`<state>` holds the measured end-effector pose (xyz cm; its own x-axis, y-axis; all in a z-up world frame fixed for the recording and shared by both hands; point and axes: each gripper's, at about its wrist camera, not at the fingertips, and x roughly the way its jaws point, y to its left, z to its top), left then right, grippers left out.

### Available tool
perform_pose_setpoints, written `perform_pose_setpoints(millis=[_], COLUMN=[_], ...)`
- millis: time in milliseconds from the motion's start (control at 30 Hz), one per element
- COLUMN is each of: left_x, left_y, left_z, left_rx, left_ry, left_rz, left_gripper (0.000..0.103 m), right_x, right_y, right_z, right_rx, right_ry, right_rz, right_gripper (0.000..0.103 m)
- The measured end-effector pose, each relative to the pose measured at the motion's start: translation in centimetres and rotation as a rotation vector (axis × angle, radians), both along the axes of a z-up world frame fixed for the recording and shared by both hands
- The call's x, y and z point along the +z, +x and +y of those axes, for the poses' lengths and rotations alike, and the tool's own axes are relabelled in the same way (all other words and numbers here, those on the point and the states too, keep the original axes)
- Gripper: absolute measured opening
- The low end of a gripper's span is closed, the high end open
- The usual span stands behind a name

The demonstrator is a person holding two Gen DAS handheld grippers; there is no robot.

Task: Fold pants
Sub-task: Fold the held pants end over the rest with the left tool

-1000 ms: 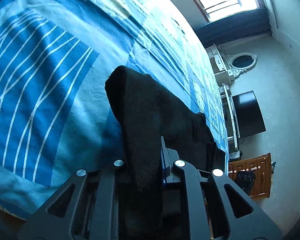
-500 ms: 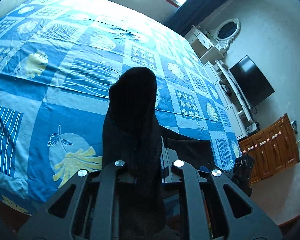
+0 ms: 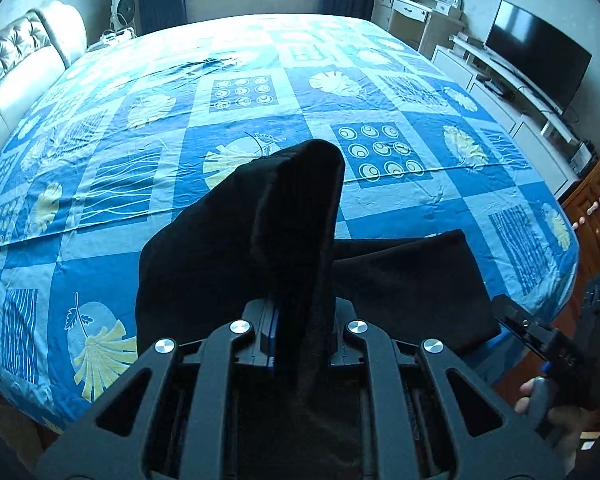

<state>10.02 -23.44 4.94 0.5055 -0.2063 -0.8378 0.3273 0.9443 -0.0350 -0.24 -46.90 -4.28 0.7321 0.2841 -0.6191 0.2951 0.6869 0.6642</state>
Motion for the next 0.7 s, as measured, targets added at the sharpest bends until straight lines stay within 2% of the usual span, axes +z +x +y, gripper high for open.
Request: perform_pose_setpoints(millis=[267, 500, 700], left_x=[-4.6, -7.4, -8.7], left_y=[-1.1, -2.2, -2.5], left_z=[-7.7, -11.4, -12.3], left_rx=[-0.040, -0.069, -0.067], left_ry=[0.186, 0.259, 0.297], left_rz=[-0.047, -0.061, -0.068], left_gripper=[0.014, 0.014, 0.014], right_x=[-0.6, -2.4, -3.1], right_y=[-2.0, -3.2, -4.2], right_z=[-3.3, -5.5, -6.3], right_rx=[-0.053, -0.108, -0.127], right_ry=[0.040, 0.092, 0.115], right_rz=[-0.018, 0.001, 0.001], right_gripper=[0.087, 0.087, 0.087])
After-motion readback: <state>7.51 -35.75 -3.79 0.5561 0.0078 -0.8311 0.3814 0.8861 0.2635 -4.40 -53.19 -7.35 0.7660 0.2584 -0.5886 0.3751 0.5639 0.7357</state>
